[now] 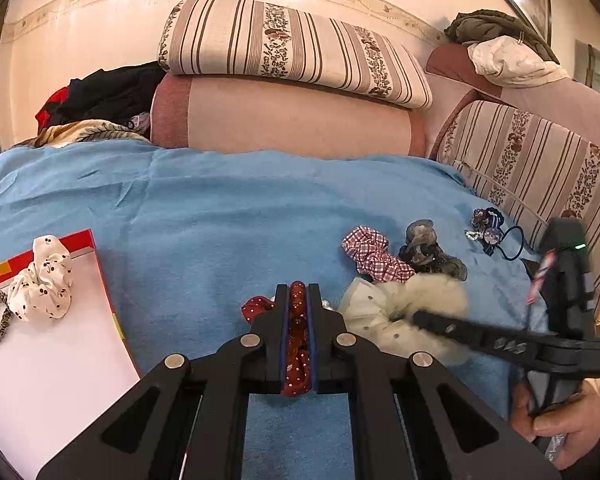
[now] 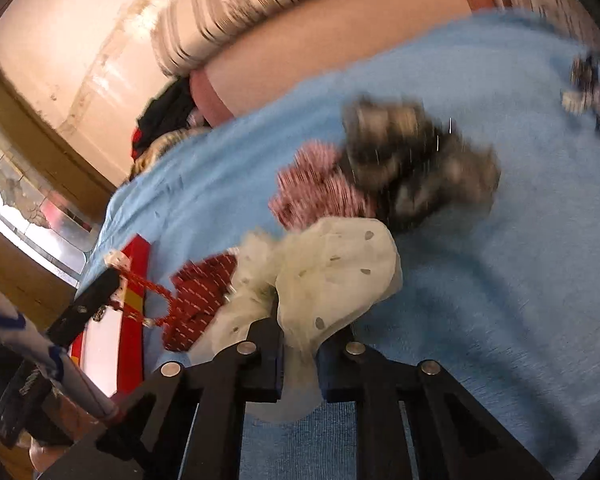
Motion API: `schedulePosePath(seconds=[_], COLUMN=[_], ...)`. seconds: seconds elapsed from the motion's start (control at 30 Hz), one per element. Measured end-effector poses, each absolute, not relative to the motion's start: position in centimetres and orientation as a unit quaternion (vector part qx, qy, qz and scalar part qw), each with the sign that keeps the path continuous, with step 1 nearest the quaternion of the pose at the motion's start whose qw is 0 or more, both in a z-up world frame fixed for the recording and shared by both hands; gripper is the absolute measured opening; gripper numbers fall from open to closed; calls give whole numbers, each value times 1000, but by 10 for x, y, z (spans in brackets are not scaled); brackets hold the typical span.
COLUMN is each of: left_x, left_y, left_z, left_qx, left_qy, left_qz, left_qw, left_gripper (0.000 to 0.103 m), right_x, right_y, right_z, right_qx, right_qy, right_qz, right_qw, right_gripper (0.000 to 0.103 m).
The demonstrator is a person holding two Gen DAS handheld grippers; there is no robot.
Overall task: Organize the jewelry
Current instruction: 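Grasp the red bead bracelet with the left gripper while the right grasps the cream mesh scrunchie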
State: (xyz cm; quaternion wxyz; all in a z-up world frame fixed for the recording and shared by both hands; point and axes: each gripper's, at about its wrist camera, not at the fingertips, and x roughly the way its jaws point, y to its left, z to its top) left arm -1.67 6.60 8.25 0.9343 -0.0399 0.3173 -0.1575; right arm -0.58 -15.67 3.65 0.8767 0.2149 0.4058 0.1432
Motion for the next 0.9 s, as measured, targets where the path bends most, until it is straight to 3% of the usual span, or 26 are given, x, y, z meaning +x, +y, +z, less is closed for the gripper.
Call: schedulePosePath(seconds=[0.27, 0.9], left_x=[-19, -19], left_y=[66, 59], left_z=[84, 83], left_qx=[-37, -6], left_qy=[312, 314], left_qz=[-155, -145], left_qw=[937, 938], left_gripper=[7, 7], right_x=[-37, -41], right_y=[-155, -140], right_z=[83, 86], right_qx=[145, 117], right_qy=[303, 293], right_qz=[134, 145], right_qw=[932, 938], right_gripper=[13, 13])
